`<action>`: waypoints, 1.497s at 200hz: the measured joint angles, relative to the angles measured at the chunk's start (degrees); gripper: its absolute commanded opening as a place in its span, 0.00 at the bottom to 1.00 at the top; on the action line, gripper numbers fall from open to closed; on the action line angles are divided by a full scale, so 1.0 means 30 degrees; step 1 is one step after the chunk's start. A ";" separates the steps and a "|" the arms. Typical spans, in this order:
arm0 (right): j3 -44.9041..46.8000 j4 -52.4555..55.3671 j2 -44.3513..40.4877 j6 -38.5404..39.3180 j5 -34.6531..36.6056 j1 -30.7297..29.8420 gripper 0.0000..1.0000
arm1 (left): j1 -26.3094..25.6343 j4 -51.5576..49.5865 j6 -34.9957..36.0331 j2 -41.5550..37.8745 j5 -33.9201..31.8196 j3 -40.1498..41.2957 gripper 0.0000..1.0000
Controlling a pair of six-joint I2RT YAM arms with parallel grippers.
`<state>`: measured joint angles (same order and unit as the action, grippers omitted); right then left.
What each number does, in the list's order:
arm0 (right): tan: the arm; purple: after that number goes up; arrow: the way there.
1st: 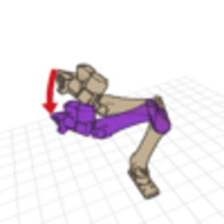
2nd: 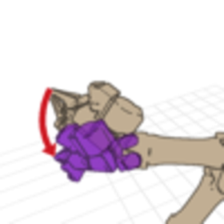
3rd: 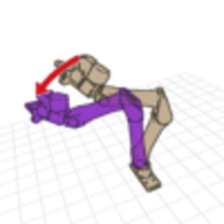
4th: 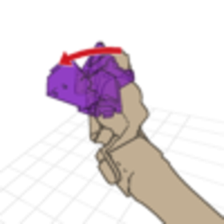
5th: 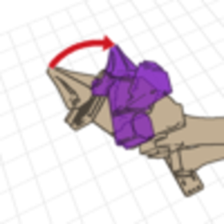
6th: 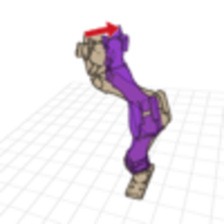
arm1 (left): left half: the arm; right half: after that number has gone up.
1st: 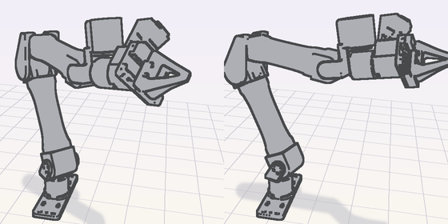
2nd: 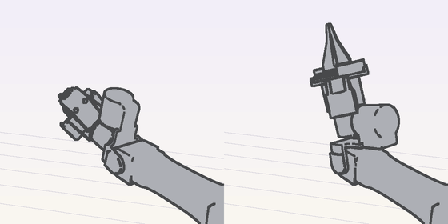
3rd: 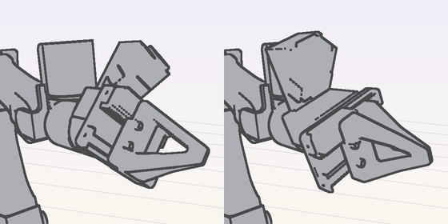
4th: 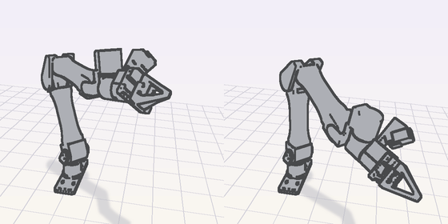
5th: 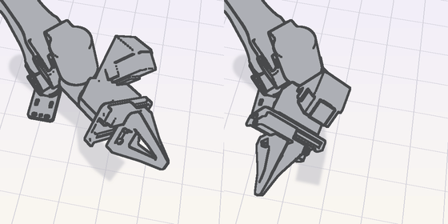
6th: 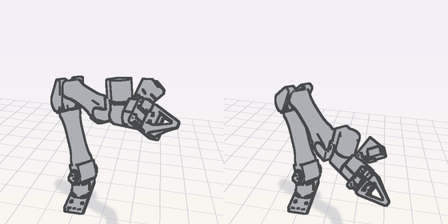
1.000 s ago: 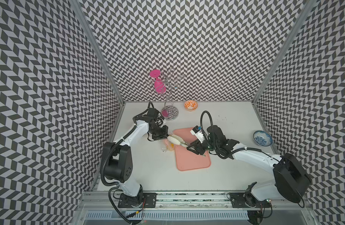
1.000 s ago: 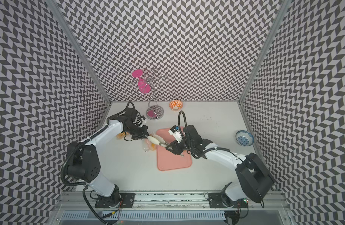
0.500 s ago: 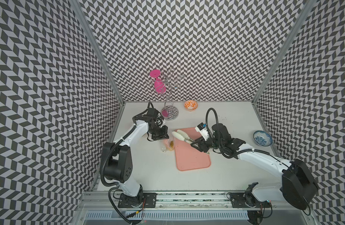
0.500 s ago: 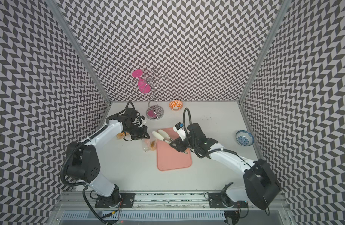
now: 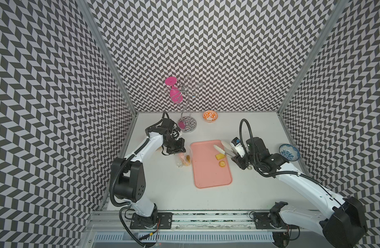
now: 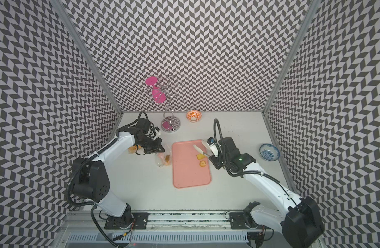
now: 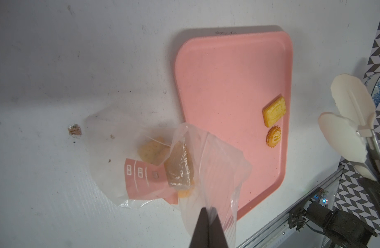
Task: Put the cookies into a resealable bag to prevent moisture
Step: Adjust the cookie on the tray.
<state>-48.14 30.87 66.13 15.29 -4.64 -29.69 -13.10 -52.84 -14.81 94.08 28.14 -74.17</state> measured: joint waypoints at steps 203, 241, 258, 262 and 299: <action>-0.1523 0.2361 0.3978 0.4218 0.2259 -0.2178 0.48 | 0.0000 0.0750 0.0073 0.0015 0.0102 0.0998 0.00; -0.1770 0.1392 0.4437 0.4058 0.1705 -0.3104 0.48 | 0.0000 0.0758 0.0080 0.0015 0.0160 0.1013 0.00; -0.1843 0.1049 0.4524 0.3898 0.1450 -0.3279 0.48 | 0.0000 0.0758 0.0080 0.0015 0.0160 0.1013 0.00; -0.1887 0.0991 0.4524 0.3861 0.1392 -0.3308 0.48 | 0.0000 0.0758 0.0080 0.0015 0.0160 0.1013 0.00; -0.1931 0.0189 0.3708 0.3038 0.1494 -0.3315 0.51 | 0.0000 0.0831 0.0087 0.0007 0.0168 0.1166 0.00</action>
<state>-53.93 31.44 77.25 24.40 -0.16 -39.64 -13.10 -50.35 -14.55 94.11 28.64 -70.67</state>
